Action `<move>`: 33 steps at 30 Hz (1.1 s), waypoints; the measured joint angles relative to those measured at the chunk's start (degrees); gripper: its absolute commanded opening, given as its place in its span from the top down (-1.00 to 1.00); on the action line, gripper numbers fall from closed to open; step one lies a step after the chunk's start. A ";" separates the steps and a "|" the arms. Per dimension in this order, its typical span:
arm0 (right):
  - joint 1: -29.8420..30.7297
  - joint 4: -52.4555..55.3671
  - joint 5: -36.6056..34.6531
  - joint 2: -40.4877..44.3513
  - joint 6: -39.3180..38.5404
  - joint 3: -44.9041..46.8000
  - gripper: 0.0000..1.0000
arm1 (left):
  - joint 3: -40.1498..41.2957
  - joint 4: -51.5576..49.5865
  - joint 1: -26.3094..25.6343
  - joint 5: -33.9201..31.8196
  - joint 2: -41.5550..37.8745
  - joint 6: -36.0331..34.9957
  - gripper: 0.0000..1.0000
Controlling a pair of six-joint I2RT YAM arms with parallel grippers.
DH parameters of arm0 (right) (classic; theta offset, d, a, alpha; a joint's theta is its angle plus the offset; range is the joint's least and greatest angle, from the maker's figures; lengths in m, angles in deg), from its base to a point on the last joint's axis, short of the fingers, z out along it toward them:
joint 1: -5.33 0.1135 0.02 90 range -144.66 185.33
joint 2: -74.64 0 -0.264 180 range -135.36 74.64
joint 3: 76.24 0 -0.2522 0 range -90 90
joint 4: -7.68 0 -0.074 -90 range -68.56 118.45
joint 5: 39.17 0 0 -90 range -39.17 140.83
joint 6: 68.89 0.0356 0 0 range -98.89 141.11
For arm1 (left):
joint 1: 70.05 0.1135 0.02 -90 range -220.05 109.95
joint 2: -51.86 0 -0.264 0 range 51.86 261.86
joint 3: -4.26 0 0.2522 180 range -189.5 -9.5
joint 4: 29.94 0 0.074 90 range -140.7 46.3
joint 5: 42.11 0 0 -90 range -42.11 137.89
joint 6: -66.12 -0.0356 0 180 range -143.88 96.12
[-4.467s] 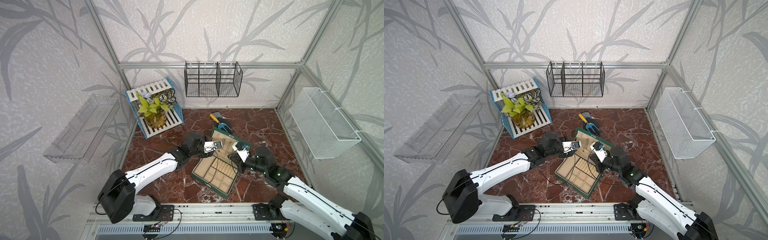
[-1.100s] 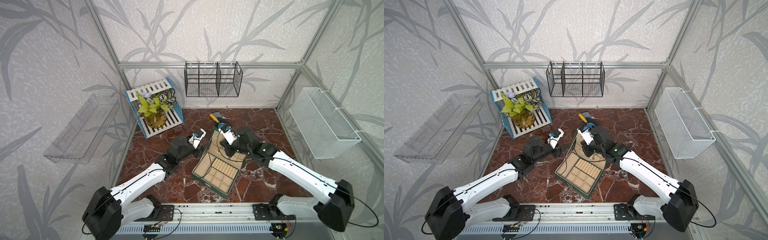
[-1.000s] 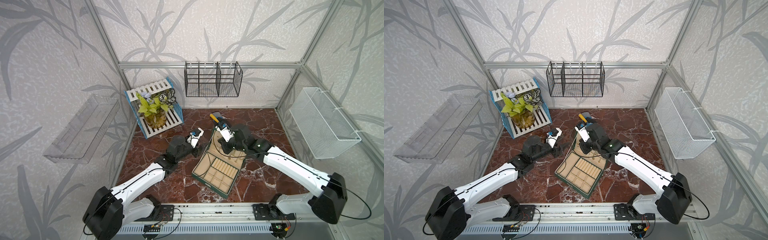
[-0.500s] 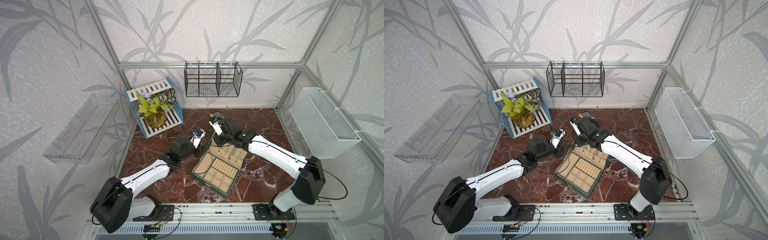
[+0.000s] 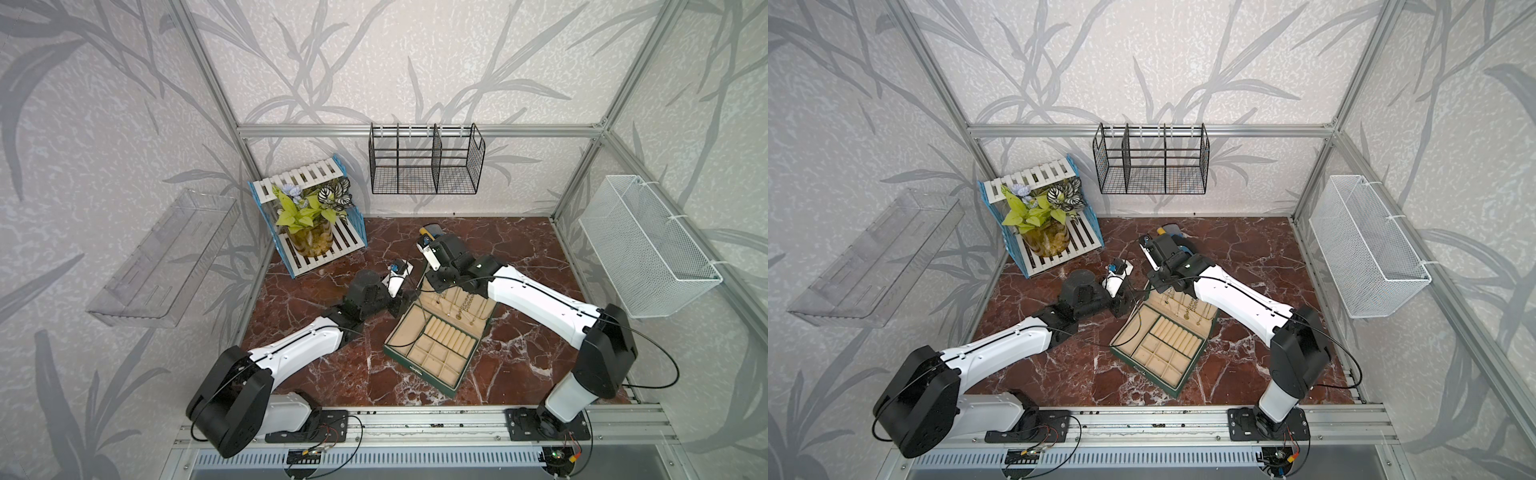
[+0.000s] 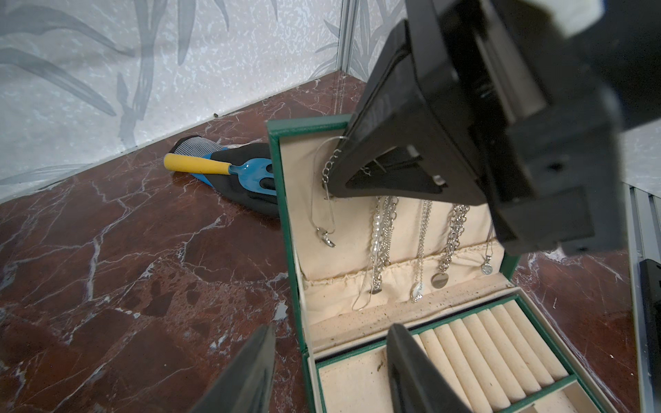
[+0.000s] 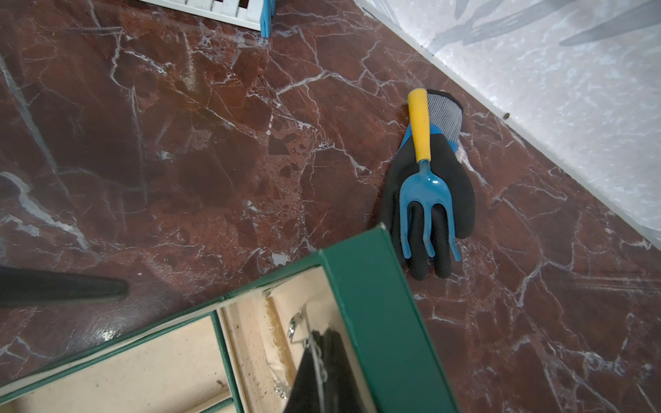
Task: Put jewelry chain into jewelry box
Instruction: Hang the necklace on the jewelry box clasp.
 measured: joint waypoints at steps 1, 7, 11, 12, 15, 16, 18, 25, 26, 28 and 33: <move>-0.02 0.17 -0.39 -0.02 -0.07 -0.15 0.97 | 0.00 0.00 0.00 -0.02 0.02 0.00 -0.06; 0.09 0.50 -1.53 -0.35 -0.15 -0.24 0.87 | 0.00 0.00 0.00 -0.09 0.02 -0.04 -0.06; 0.11 0.81 -2.40 -1.07 -0.13 -0.61 0.82 | 0.00 -0.02 0.00 -0.11 0.02 -0.07 -0.06; 0.20 0.85 -2.62 -1.25 -0.13 -0.74 0.79 | 0.00 -0.02 0.00 -0.11 0.02 -0.07 -0.06; 0.31 0.90 -3.26 -1.40 -0.02 -0.85 0.71 | 0.00 -0.04 0.00 -0.11 0.02 -0.09 -0.06; 0.42 0.87 -3.39 -1.40 0.02 -0.85 0.70 | 0.00 -0.07 0.00 -0.11 0.02 -0.09 -0.06; 0.52 0.85 -3.61 -1.40 0.13 -0.85 0.67 | 0.00 -0.09 0.00 -0.11 0.02 -0.11 -0.06; 0.59 0.79 -3.78 -1.33 1.27 -0.83 0.64 | 0.00 -0.20 0.02 -0.13 0.02 -0.11 -0.06; 0.61 0.74 -3.65 -1.16 1.53 -0.72 0.60 | 0.00 -0.20 0.02 -0.13 0.00 -0.09 -0.06; 0.61 0.48 -2.73 -0.13 2.01 0.09 0.48 | 0.00 -0.15 0.02 -0.13 -0.02 -0.09 -0.07; 0.61 -0.33 2.56 7.98 2.84 4.57 -0.04 | 0.02 1.11 0.00 -0.02 -0.81 -0.04 -0.10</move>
